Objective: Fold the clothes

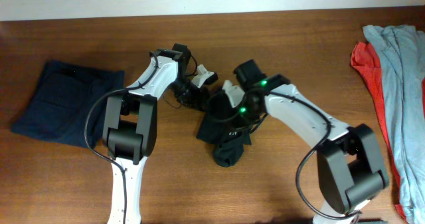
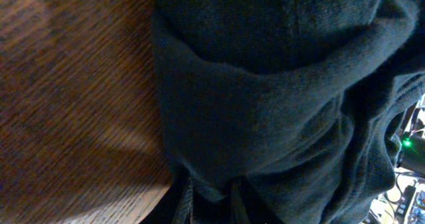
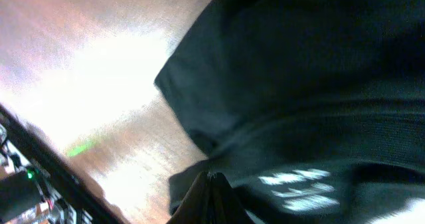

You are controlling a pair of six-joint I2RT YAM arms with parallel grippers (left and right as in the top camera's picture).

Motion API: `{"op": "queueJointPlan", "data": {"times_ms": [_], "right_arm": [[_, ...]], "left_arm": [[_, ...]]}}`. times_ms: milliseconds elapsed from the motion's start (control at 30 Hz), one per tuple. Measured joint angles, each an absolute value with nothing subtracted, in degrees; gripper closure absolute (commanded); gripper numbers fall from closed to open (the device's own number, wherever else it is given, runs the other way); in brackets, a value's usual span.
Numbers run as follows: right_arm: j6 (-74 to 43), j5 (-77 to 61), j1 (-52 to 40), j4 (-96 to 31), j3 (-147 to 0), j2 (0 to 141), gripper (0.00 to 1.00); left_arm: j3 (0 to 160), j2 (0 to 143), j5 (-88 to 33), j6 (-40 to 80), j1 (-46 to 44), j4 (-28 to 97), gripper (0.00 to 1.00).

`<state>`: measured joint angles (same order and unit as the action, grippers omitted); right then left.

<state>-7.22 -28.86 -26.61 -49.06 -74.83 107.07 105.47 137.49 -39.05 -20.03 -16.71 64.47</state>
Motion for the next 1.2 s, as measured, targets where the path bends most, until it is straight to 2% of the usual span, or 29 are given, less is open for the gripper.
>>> {"op": "queueJointPlan", "data": {"times_ms": [200, 300, 433, 567, 633, 733, 800, 900, 1200], "right_arm": [[-6.9, -23.3, -31.5, -52.7, -74.8, 111.5, 0.96], [-7.9, -14.6, -31.1, -57.2, -74.9, 112.1, 0.96], [-13.4, -0.3, -26.3, -64.1, -74.9, 112.1, 0.96], [-15.2, 6.1, -19.9, -65.0, -74.9, 112.1, 0.96], [-15.0, 5.5, -18.0, -64.9, -74.9, 112.1, 0.96], [-10.1, -3.2, -16.8, -63.9, -74.9, 111.9, 0.96], [-4.8, -14.3, -17.7, -62.2, -74.9, 111.1, 0.96], [-0.6, -23.4, -21.7, -58.1, -75.0, 109.6, 0.95], [2.7, -23.2, -34.3, -50.2, -75.0, 109.7, 0.94]], "left_arm": [[105.5, 137.5, -39.0, -20.0, -16.7, 64.5, 0.8], [105.5, 137.5, -39.0, -20.0, -16.7, 64.5, 0.8], [105.5, 137.5, -39.0, -20.0, -16.7, 64.5, 0.8], [105.5, 137.5, -39.0, -20.0, -16.7, 64.5, 0.8], [105.5, 137.5, -39.0, -20.0, -16.7, 64.5, 0.8], [105.5, 137.5, -39.0, -20.0, -16.7, 64.5, 0.8], [105.5, 137.5, -39.0, -20.0, -16.7, 64.5, 0.8], [105.5, 137.5, -39.0, -20.0, -16.7, 64.4, 0.8], [105.5, 137.5, -39.0, -20.0, -16.7, 64.4, 0.8]]}}
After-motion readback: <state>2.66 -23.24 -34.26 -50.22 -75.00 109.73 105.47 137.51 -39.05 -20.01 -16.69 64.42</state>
